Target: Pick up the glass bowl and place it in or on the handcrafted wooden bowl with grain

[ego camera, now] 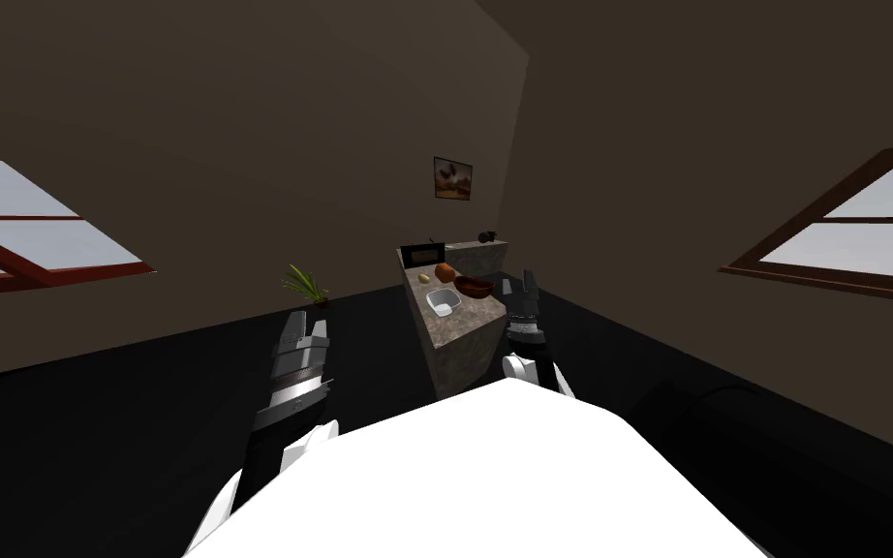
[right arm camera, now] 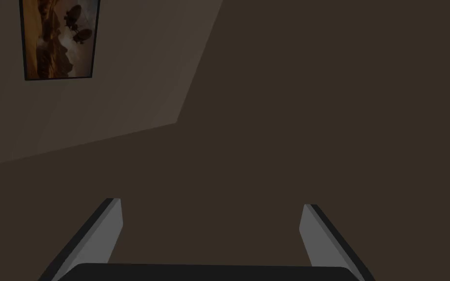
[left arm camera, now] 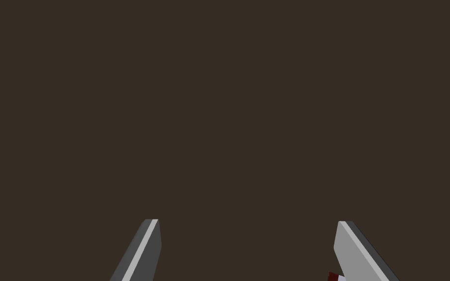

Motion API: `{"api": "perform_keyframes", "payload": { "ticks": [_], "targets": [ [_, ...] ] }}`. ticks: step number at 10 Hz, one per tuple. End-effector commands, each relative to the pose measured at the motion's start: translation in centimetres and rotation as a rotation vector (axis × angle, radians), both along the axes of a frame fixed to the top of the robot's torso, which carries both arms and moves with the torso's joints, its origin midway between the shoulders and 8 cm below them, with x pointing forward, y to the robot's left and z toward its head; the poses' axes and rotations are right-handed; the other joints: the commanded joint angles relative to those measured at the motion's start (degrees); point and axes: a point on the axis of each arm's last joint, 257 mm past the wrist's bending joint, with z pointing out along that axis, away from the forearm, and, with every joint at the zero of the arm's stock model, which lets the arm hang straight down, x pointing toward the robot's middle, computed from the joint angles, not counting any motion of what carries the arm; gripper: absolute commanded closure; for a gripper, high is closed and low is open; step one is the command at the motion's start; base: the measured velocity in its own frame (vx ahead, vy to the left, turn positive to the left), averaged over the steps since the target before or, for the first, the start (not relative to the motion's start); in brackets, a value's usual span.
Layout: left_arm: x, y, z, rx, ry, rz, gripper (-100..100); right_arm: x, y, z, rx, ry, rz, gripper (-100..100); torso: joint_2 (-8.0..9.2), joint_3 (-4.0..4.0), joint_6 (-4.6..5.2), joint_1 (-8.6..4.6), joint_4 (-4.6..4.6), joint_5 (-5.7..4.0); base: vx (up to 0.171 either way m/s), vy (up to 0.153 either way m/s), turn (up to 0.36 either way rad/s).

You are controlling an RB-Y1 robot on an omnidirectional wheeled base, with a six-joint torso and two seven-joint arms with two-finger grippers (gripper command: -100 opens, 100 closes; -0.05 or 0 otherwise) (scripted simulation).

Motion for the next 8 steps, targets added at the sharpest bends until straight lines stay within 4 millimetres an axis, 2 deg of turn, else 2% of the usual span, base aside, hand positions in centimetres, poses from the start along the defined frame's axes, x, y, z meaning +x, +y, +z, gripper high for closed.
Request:
{"api": "perform_keyframes", "payload": {
  "ticks": [1, 4, 8],
  "targets": [
    [0.0, 0.0, 0.0, 0.0, 0.0, 0.0, 0, 0.1, 0.22, 0.02, -0.04, 0.005, -0.001, -100, 0.0, 0.0, 0.0, 0.0, 0.0, 0.0, -0.013, 0.032, -0.024],
    [0.0, -0.01, 0.0, 0.0, 0.0, 0.0, 0, 0.34, 0.6, 0.04, -0.163, 0.015, -0.024, -100, 0.13, 0.08, 0.0, 0.37, 0.03, 0.08, -0.026, 0.107, -0.048],
    [0.0, -0.01, 0.0, 0.0, 0.0, 0.0, 0, 0.74, 0.82, -0.09, -0.393, 0.017, -0.112, -100, 0.14, 0.08, 0.0, 0.71, 0.03, 0.16, -0.03, 0.188, -0.082]
  ]
}}
